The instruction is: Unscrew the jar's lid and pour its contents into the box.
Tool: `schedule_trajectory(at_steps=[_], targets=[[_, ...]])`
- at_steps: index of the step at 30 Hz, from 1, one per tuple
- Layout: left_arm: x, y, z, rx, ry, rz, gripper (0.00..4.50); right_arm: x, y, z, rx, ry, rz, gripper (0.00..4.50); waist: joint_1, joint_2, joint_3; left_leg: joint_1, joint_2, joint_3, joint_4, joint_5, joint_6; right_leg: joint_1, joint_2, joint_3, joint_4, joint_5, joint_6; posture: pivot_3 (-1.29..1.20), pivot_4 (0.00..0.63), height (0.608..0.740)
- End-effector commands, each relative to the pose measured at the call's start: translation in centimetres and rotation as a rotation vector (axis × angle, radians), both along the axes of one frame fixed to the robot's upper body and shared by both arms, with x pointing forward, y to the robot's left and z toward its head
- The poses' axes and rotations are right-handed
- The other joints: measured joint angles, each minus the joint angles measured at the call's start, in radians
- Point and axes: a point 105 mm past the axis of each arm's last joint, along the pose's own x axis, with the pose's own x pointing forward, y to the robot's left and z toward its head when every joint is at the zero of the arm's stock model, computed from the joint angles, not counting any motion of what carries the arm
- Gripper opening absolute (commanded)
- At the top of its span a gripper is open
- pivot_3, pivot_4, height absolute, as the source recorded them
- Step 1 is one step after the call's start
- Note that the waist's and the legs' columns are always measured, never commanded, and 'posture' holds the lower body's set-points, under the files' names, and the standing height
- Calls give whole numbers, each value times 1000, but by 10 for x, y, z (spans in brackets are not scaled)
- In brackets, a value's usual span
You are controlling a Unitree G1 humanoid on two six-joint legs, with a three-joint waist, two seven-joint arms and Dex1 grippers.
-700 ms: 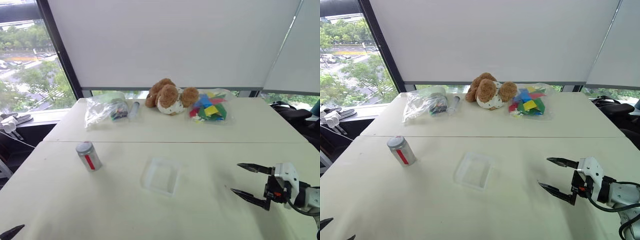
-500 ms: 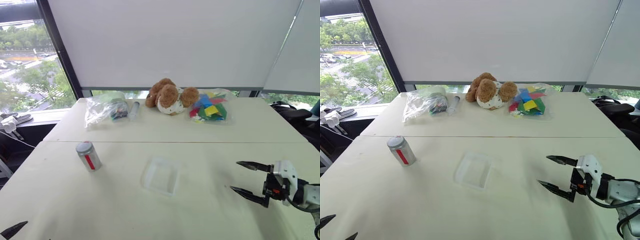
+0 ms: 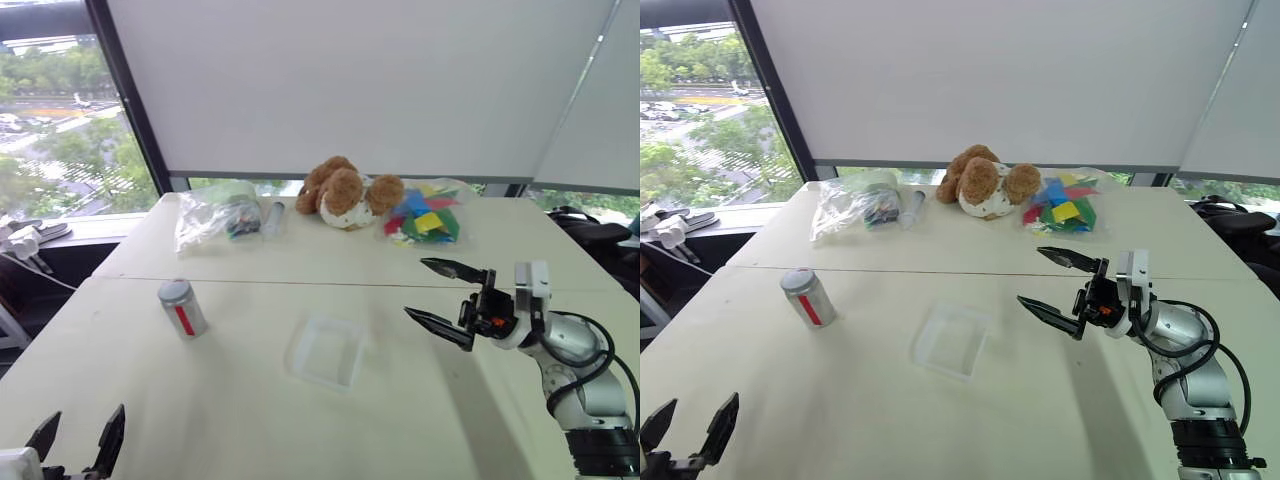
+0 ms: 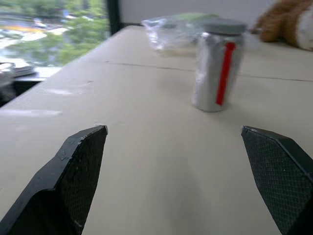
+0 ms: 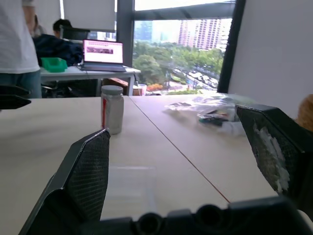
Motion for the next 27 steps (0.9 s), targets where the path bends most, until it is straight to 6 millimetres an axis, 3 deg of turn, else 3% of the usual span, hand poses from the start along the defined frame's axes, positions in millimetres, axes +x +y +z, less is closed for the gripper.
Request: schedule_trajectory(at_steps=[1,5,8,13,27], targets=[[12,-14,5,43,-42,32,4500,-6,0,3,-10,-35,31,4454,-1,1,0,0,0,1,0,0,0,0,0,0,-1,1,1,0,150,740],[44,-35,8,63,-33,-4,4500,-3,-8,-4,-23,-17,26,4454,-3,8,0,0,0,5,0,-1,2,3,1,3,-14,9,4,0,150,740],[69,-41,12,68,-23,-11,4500,-2,-11,-7,-28,-14,18,4454,5,20,0,-1,-1,6,-2,-1,3,3,1,4,-16,11,9,0,150,740],[100,-40,22,103,-16,3,4500,-2,-15,-14,-30,-3,2,4454,-10,16,-2,-1,1,5,-2,-1,1,-2,4,4,-9,12,11,0,150,740],[148,-48,29,100,-22,-32,4500,-8,-19,-25,-23,17,-20,4454,-3,16,-2,3,2,6,2,0,-2,3,5,4,-7,14,8,0,150,740]])
